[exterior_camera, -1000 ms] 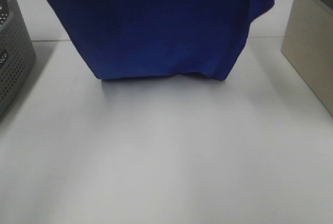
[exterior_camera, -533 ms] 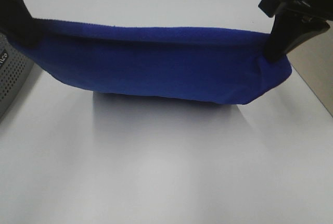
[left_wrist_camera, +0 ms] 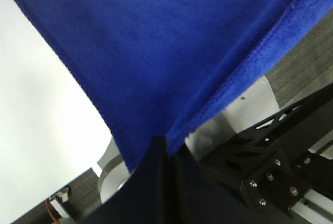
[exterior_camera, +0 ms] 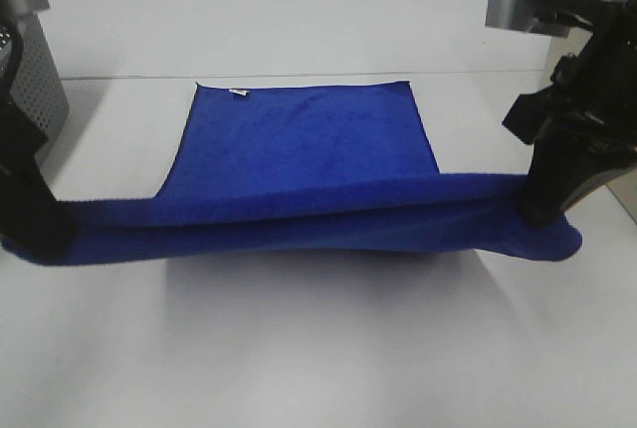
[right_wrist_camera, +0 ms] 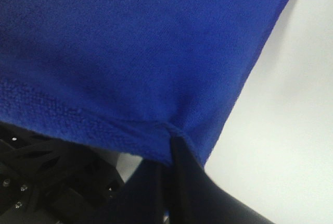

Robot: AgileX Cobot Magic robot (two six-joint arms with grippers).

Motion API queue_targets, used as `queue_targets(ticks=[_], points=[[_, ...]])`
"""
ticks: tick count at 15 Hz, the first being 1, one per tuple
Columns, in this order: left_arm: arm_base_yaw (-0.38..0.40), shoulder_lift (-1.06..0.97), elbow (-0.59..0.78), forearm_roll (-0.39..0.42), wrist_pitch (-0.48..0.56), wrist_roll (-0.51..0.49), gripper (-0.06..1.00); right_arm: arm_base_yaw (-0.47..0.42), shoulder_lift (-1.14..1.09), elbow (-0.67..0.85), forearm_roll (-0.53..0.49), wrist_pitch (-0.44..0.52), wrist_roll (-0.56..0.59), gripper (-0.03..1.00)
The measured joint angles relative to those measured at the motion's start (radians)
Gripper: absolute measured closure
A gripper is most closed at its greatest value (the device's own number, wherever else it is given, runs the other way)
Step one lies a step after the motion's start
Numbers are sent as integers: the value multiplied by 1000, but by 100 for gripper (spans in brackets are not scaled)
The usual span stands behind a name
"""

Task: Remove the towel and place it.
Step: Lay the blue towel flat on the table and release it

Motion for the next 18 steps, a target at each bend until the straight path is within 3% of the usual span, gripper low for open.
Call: queue_targets(ticks=[10,18], points=[[0,-3,350,-169,-2,-7,94,0,-1,365,140,-1,0,95],[0,77,395,-185,-3,-23,94,0,136,417,182,-3,16,95]])
